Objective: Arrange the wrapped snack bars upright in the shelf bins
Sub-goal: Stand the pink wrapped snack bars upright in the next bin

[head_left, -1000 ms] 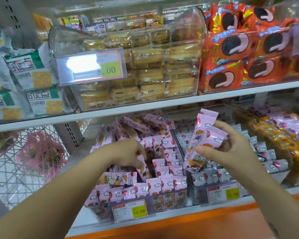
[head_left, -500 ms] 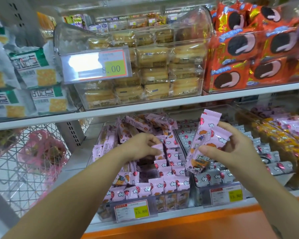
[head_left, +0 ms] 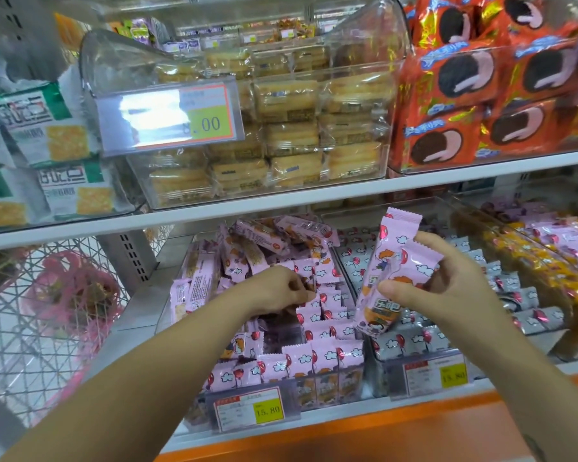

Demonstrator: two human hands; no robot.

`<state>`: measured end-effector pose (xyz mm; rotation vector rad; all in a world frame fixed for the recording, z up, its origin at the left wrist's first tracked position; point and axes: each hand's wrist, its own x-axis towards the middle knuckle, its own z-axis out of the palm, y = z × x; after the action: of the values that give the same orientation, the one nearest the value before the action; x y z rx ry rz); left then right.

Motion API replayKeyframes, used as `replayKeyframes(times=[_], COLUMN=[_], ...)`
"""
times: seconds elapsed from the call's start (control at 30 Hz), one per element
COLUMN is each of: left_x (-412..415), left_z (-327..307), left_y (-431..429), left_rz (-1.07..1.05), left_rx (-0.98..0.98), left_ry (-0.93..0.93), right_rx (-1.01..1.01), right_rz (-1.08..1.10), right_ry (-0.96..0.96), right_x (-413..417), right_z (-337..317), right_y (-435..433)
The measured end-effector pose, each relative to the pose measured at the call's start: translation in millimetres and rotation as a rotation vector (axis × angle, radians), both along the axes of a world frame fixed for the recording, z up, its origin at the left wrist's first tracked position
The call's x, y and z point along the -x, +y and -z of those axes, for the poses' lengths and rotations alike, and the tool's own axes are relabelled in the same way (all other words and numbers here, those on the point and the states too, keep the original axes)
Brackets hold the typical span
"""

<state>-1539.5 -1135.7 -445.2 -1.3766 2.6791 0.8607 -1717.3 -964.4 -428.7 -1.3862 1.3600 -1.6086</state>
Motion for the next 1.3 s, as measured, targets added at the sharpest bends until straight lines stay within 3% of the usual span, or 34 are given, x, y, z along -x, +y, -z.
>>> replayKeyframes(times=[0.07, 0.13, 0.2, 0.33, 0.47, 0.6, 0.83, 0.97, 1.3], left_x=[-3.4, -11.3, -15.1, -15.2, -32.1, -32.1, -18.5, -17.0, -7.5], left_z=[-3.9, -10.7, -16.5, -22.3, -13.6, 2.1, 6.2, 11.6, 21.2], left_y=[-1.0, -4.7, -8.9, -16.0, -16.7, -13.9, -9.7, -16.8, -14.2], left_rz=[0.022, 0.005, 0.064, 0.241, 0.329, 0.422, 0.439, 0.365, 0.298], left_rx=[-0.012, -0.153, -0.148, 0.186, 0.181, 0.364, 0.404, 0.343, 0.426], left_ry=[-0.036, 0.045, 0.061, -0.203, -0.392, -0.577, -0.773, -0.768, -0.853], right_rx=[-0.002, -0.01, -0.011, -0.005, -0.008, -0.012, -0.023, -0.03, -0.012], right_rz=[-0.007, -0.015, -0.017, -0.024, -0.027, -0.022, 0.003, 0.003, -0.004], right_ry=[-0.008, -0.008, -0.008, -0.01, -0.017, -0.011, 0.004, 0.012, 0.008], right_x=[-0.3, 0.0, 0.7, 1.6, 2.6, 1.9, 3.9, 4.6, 3.8], right_z=[0.4, 1.2, 1.8, 1.9, 1.2, 0.9, 3.1, 3.8, 2.0], right_y=[0.7, 1.0, 1.3, 0.7, 1.8, 2.7, 3.8, 3.6, 5.4])
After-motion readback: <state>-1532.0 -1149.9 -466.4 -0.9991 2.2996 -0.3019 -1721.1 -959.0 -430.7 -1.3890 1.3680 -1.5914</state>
